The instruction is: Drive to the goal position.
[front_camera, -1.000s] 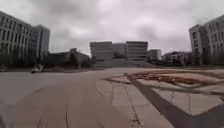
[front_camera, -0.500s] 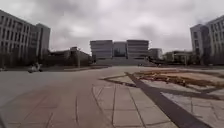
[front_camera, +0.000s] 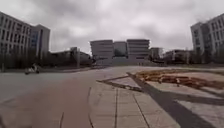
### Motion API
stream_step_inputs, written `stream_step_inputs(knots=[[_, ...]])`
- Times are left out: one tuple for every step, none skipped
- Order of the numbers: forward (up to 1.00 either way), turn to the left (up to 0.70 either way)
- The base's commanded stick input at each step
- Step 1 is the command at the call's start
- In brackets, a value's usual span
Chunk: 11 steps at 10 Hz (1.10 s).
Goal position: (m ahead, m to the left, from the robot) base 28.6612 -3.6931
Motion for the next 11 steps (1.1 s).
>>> stream_step_inputs(knots=[[1.00,0.27],[1.00,0.40],[1.00,0.40],[1.00,0.40],[1.00,0.27],[1.00,0.00],[1.00,0.00],[1.00,0.00],[1.00,0.00],[1.00,0.00],[1.00,0.06]])
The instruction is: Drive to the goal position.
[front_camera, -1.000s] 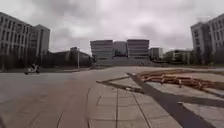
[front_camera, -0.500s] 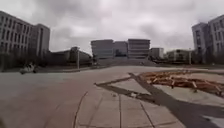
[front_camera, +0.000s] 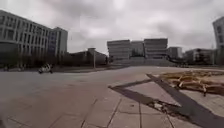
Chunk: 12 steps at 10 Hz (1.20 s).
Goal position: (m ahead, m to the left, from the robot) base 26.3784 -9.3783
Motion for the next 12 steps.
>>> stream_step_inputs(knots=[[1.00,0.38],[1.00,0.25],[1.00,0.11],[1.00,0.03],[1.00,0.00],[1.00,0.00],[1.00,0.00],[1.00,0.00],[1.00,0.00],[1.00,0.00],[1.00,0.00],[1.00,-0.01]])
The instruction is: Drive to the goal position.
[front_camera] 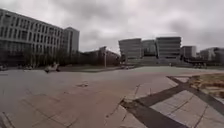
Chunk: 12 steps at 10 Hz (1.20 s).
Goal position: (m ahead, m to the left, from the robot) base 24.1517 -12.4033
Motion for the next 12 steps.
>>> stream_step_inputs(knots=[[1.00,-0.02],[1.00,-0.04],[1.00,-0.06],[1.00,-0.12],[1.00,-0.19],[1.00,-0.25],[1.00,-0.31],[1.00,-0.31],[1.00,-0.31],[1.00,-0.31],[1.00,-0.31],[1.00,-0.31]])
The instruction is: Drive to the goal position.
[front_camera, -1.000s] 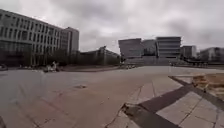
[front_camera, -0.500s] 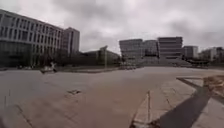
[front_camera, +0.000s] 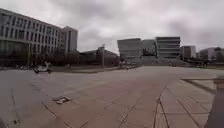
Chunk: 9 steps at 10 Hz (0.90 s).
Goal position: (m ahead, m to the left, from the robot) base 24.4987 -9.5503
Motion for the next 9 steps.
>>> stream_step_inputs(knots=[[1.00,-0.31],[1.00,-0.31],[1.00,-0.31],[1.00,-0.31],[1.00,-0.31],[1.00,-0.32],[1.00,-0.27],[1.00,-0.19],[1.00,-0.11]])
